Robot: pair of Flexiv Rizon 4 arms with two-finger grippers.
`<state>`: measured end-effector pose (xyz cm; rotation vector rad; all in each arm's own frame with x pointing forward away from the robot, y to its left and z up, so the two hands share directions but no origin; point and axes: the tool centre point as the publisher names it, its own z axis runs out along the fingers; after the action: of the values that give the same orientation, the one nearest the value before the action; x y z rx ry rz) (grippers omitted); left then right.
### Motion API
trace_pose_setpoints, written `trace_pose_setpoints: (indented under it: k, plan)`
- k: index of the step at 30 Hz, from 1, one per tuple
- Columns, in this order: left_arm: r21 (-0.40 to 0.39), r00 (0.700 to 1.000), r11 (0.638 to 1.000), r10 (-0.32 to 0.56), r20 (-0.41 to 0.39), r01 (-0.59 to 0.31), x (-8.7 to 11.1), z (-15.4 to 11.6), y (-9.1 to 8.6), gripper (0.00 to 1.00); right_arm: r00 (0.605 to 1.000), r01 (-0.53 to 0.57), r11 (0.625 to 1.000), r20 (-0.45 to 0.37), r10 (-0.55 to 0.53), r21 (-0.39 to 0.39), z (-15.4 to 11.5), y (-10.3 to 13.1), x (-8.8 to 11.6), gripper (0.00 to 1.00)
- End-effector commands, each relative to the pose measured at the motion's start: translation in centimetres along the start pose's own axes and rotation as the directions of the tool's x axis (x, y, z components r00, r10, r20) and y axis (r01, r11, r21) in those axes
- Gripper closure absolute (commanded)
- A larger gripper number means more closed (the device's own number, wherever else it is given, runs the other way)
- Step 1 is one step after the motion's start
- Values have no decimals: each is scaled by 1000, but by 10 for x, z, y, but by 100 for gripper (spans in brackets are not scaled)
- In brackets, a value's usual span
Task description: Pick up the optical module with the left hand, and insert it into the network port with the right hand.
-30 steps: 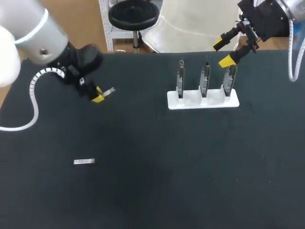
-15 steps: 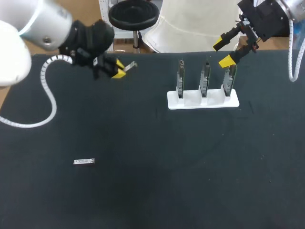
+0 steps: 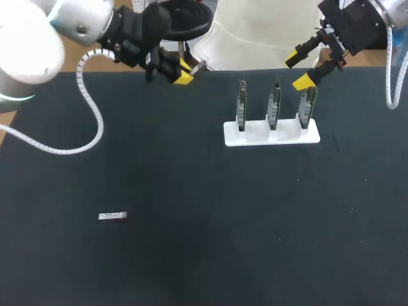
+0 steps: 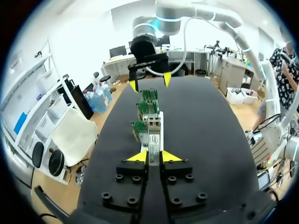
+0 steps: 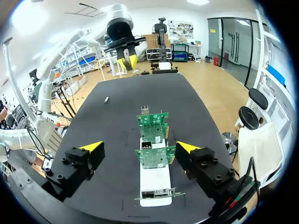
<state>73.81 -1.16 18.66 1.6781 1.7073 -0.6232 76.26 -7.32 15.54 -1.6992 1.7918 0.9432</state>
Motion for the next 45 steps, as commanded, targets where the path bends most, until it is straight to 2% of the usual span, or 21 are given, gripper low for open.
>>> trace_pose_setpoints:
  k: [1, 7, 11, 29, 33, 37, 45]
  plan:
    - [70, 999, 997, 10, 53, -14, -6, 10, 13, 100, 1000, 1, 1000, 0, -1, 4, 0, 2, 0, 0]
    - [76, 995, 995, 52, 87, -59, -23, 19, 11, 100, 1000, 1, 1000, 0, -1, 4, 0, 2, 0, 0]
    - [62, 996, 996, 66, 64, -70, -23, 22, 9, 100, 1000, 1, 1000, 0, -1, 4, 0, 2, 0, 0]
    - [62, 996, 996, 66, 64, -70, -23, 22, 9, 100, 1000, 1, 1000, 0, -1, 4, 0, 2, 0, 0]
    - [7, 989, 996, 90, 116, -92, -36, 19, 10, 100, 1000, 1, 1000, 0, -1, 4, 0, 2, 0, 0]
    - [5, 977, 991, 129, 169, -132, -53, 25, 13, 100, 1000, 1, 1000, 0, -1, 4, 0, 2, 0, 0]
    - [-21, 959, 992, 130, 251, -128, -74, 35, 20, 100, 1000, 1, 1000, 0, -1, 4, 0, 2, 0, 0]
